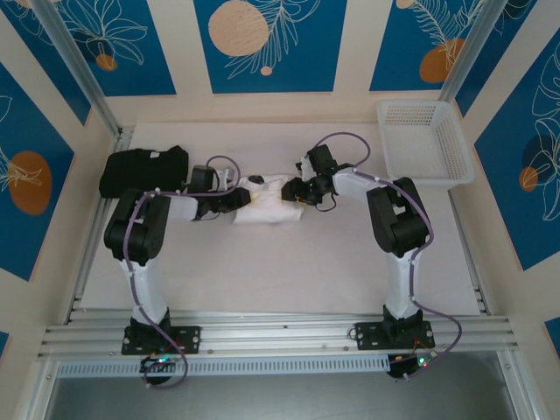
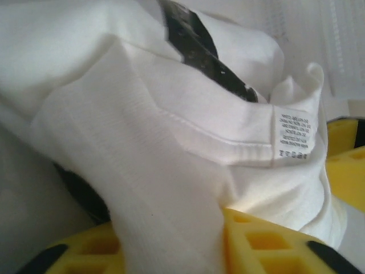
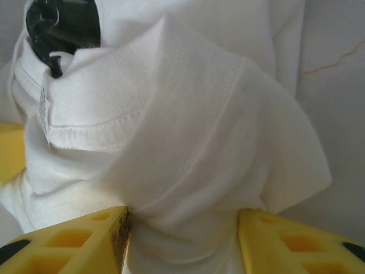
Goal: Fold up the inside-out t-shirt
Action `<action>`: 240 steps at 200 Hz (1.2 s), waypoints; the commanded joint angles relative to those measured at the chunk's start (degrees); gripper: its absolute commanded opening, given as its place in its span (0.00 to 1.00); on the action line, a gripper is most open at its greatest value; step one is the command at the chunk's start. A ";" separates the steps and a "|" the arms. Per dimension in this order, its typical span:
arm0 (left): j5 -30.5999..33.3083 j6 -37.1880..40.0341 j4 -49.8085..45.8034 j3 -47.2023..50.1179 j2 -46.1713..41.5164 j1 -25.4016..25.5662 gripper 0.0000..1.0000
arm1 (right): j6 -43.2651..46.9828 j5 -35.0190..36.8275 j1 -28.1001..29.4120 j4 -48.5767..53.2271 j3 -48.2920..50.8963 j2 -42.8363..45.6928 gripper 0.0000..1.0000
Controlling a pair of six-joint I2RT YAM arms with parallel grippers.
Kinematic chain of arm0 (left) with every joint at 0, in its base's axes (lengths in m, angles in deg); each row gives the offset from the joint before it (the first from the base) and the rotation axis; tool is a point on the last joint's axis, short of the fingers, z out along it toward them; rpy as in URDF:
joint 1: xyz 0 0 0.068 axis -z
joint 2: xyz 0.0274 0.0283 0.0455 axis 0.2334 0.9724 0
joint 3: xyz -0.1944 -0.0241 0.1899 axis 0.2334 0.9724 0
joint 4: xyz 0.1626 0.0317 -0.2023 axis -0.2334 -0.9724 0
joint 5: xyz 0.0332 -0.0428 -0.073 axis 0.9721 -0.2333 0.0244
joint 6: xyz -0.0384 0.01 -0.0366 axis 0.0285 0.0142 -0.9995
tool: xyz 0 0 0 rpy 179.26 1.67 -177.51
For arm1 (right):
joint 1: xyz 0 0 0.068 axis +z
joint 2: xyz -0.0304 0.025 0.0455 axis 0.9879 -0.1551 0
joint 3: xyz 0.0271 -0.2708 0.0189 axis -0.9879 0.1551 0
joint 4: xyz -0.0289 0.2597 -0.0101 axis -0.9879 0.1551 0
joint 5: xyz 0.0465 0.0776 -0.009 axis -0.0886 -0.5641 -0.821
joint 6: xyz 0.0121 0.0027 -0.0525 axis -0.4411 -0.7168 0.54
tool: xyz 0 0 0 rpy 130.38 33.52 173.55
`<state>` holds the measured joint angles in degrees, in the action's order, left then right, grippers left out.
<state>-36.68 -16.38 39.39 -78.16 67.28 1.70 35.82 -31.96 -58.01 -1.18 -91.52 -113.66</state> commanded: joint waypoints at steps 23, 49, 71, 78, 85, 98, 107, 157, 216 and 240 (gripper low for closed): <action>-1.77 3.34 -2.60 -1.54 -1.67 0.27 0.00 | 0.72 0.70 -0.30 2.06 0.17 2.07 0.53; 0.22 8.21 -8.75 -2.04 -6.64 -1.11 0.00 | 1.78 1.80 -1.84 1.95 4.06 9.34 0.55; 5.38 13.53 -18.13 -3.90 -11.43 -1.21 0.00 | 2.83 4.40 -2.33 0.73 8.92 16.67 0.58; 7.25 14.95 -21.43 -4.99 -12.72 -1.24 0.00 | 2.99 5.08 -2.32 0.01 10.65 18.84 0.58; 9.08 16.47 -24.54 -6.12 -13.86 -1.30 0.00 | 2.97 5.59 -2.32 -0.93 12.36 20.64 0.59; 12.95 19.33 -30.46 -8.70 -15.85 -1.22 0.00 | 2.87 5.84 -2.35 -2.94 15.30 23.25 0.59; 15.93 21.48 -34.91 -11.02 -16.73 -1.21 0.00 | 2.62 5.70 -2.40 -4.30 17.06 24.52 0.59; 34.56 35.69 -60.61 -30.61 -17.21 -1.35 0.00 | 2.03 2.09 -3.16 -8.70 21.14 26.35 0.58; 43.02 46.41 -69.96 -48.85 -11.93 -6.55 0.00 | 0.91 -0.73 -3.62 -10.44 22.53 26.44 0.58; 42.30 48.63 -70.34 -53.08 -9.81 -9.81 0.00 | 0.99 -0.61 -3.65 -10.42 22.45 26.30 0.58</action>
<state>3.62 27.10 -27.45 -126.77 55.06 -4.94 37.09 -31.17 -61.29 -10.80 -69.58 -87.84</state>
